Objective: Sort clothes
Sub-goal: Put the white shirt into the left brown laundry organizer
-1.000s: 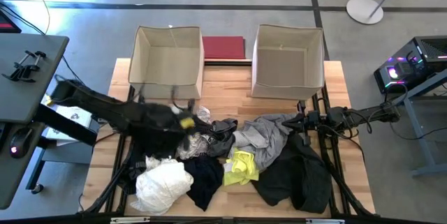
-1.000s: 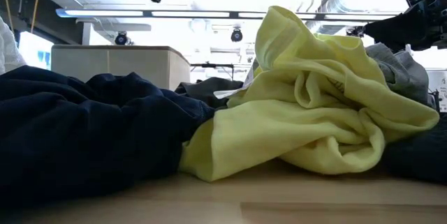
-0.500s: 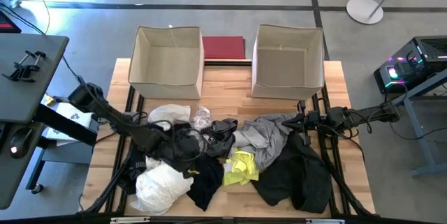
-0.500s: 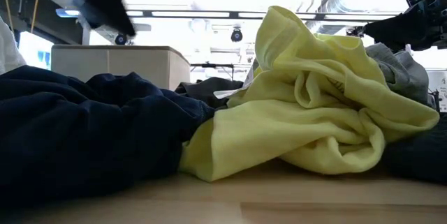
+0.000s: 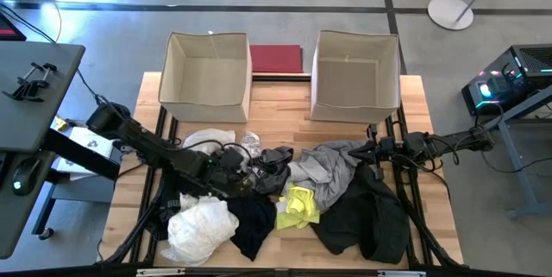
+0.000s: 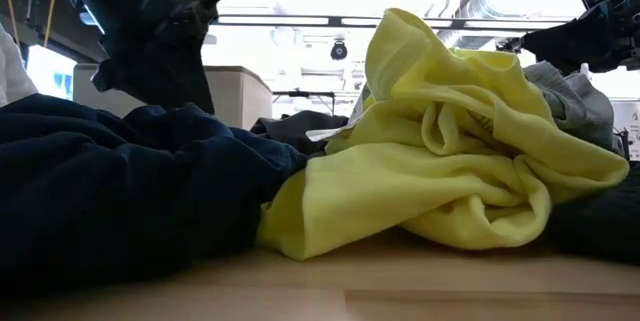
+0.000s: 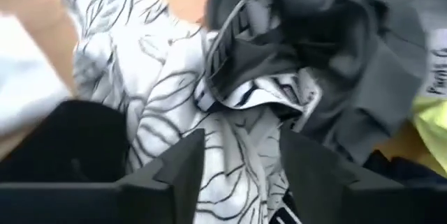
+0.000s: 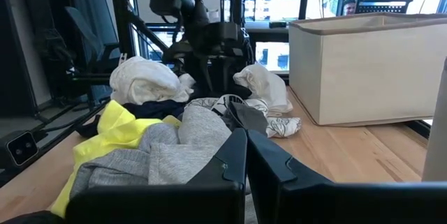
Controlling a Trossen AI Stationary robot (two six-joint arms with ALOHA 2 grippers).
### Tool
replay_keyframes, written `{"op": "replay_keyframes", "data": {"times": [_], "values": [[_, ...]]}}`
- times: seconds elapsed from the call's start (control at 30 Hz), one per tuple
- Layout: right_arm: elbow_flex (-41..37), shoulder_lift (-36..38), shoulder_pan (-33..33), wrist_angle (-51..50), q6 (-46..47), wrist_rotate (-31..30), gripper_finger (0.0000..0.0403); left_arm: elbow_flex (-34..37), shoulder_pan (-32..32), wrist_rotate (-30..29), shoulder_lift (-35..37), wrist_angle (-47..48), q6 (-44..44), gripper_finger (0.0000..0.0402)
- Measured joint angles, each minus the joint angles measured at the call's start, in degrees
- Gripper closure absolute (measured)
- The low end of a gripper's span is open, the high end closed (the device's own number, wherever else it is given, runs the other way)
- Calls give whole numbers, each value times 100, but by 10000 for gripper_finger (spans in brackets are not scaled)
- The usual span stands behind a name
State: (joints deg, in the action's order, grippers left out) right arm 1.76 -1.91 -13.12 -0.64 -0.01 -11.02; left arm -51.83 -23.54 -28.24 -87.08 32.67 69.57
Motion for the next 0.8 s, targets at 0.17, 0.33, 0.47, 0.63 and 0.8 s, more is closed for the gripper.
{"op": "replay_keyframes", "data": {"times": [0.17, 0.33, 0.47, 0.63, 0.8], "values": [[0, 0, 2, 0, 0, -8, 402, 0, 130, 746, -434, 402, 486, 188], [0, 0, 1, 0, 1, -10, 402, -28, 222, 831, -1081, 319, 538, 204], [0, 0, 0, 0, 2, -12, 402, -65, 360, 917, -1441, 327, 328, 237], [0, 0, 2, 0, 2, -32, 402, -49, 433, 1142, -1314, 364, -131, 327], [0, 0, 0, 0, 2, -29, 402, 50, 434, 1162, -553, 620, -417, 390]]}}
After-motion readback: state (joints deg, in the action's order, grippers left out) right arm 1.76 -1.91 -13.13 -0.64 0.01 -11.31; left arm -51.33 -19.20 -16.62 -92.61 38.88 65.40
